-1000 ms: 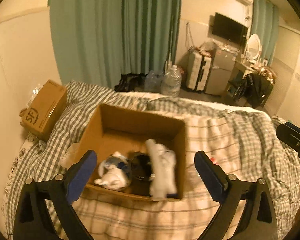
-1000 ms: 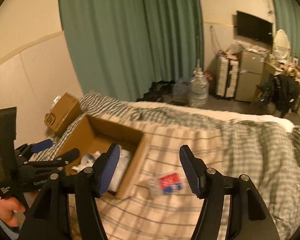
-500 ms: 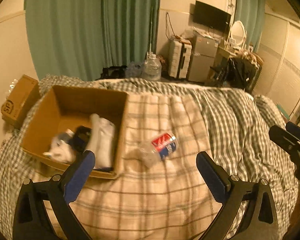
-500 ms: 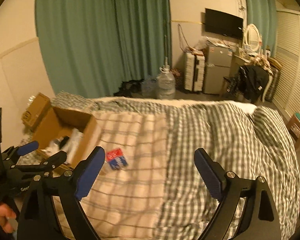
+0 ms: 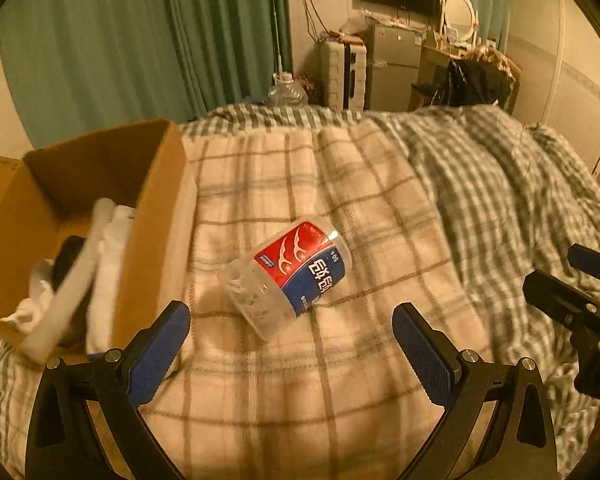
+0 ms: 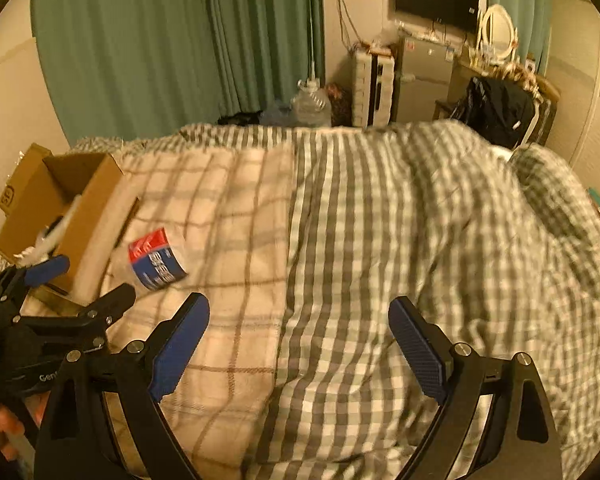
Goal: Organize objects
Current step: 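Grasp the blue-labelled water bottle with the left gripper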
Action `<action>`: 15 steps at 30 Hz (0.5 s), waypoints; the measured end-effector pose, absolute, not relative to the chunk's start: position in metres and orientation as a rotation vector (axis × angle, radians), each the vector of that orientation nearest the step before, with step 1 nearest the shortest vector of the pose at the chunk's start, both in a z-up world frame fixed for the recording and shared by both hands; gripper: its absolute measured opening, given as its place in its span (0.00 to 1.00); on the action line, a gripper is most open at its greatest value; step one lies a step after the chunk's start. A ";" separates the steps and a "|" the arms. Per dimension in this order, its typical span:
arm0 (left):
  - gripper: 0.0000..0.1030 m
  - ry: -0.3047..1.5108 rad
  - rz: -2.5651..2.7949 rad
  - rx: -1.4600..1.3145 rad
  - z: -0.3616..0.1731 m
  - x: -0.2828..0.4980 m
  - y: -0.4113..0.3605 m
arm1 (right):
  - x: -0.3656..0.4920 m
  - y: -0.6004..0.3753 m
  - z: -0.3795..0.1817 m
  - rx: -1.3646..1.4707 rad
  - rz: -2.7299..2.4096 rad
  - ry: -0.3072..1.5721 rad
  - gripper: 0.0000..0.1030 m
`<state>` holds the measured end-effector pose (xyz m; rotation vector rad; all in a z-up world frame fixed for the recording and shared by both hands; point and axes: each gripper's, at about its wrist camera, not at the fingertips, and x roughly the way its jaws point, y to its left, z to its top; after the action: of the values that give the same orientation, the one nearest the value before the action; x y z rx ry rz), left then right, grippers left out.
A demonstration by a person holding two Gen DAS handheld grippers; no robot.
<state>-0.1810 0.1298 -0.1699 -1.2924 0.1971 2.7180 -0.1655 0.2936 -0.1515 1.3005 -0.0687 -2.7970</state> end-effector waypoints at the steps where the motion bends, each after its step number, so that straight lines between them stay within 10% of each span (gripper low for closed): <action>1: 1.00 0.208 2.713 -1.306 -0.177 -0.185 0.131 | -0.169 0.293 -0.158 1.319 -2.783 -0.077 0.89; 15: 1.00 0.531 2.747 -1.215 -0.199 -0.218 0.159 | -0.213 0.297 -0.206 1.492 -2.695 -0.108 0.89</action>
<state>-0.2182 0.1587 -0.1990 -1.2145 0.5315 2.7472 -0.2132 0.2975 -0.2060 1.4916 -0.1077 -2.6952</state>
